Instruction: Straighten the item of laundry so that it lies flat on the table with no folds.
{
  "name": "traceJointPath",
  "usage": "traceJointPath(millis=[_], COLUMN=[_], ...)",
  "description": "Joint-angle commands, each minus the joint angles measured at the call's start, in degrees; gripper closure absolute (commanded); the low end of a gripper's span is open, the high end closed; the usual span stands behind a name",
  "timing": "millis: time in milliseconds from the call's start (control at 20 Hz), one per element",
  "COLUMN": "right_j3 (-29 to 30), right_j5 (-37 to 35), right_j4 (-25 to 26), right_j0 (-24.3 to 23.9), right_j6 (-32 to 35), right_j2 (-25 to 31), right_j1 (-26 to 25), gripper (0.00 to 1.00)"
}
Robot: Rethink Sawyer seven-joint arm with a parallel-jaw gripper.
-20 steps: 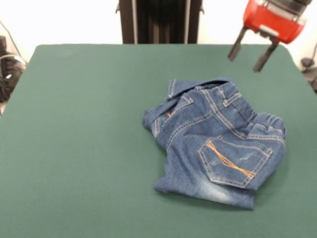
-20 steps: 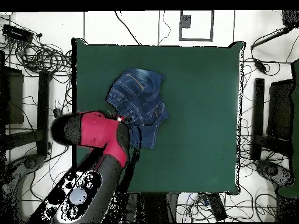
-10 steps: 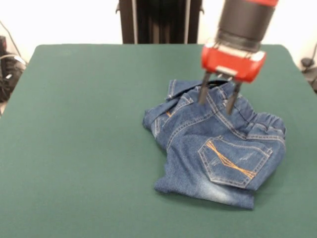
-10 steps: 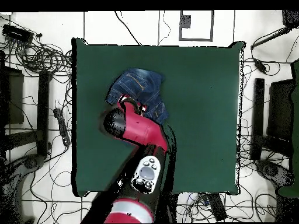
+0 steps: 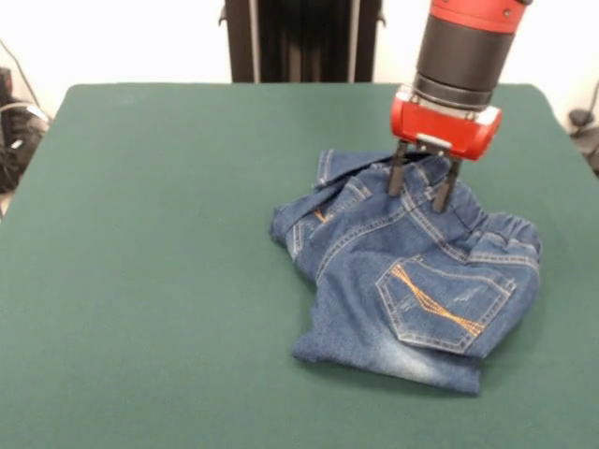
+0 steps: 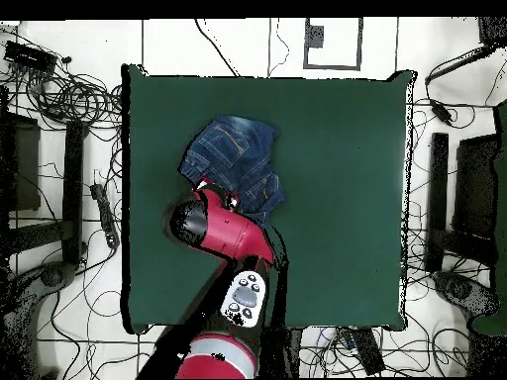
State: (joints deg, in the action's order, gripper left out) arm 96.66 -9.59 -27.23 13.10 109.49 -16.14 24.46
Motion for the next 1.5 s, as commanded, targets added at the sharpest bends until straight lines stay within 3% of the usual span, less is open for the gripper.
traceJointPath(millis=[50,250,450,700,950,1250,1500], right_j3=[5.2,4.7,1.9,2.4,3.5,0.9,-2.7], right_j5=[-10.5,-12.5,-13.9,-5.8,-4.0,-8.1,-11.6], right_j4=[-5.6,-7.0,-8.2,-11.4,-13.7,-14.8,-13.8], right_j0=[1.8,5.2,8.8,6.4,5.7,8.4,13.7], right_j6=[17.7,20.0,22.3,20.2,19.4,19.6,20.4], right_j2=[9.0,6.5,1.6,5.9,7.7,3.4,-5.7], right_j1=[-2.6,-3.2,-7.0,-10.6,-10.2,-11.5,-13.4], gripper=[0.0,0.0,0.0,0.0,0.0,0.0,0.0])
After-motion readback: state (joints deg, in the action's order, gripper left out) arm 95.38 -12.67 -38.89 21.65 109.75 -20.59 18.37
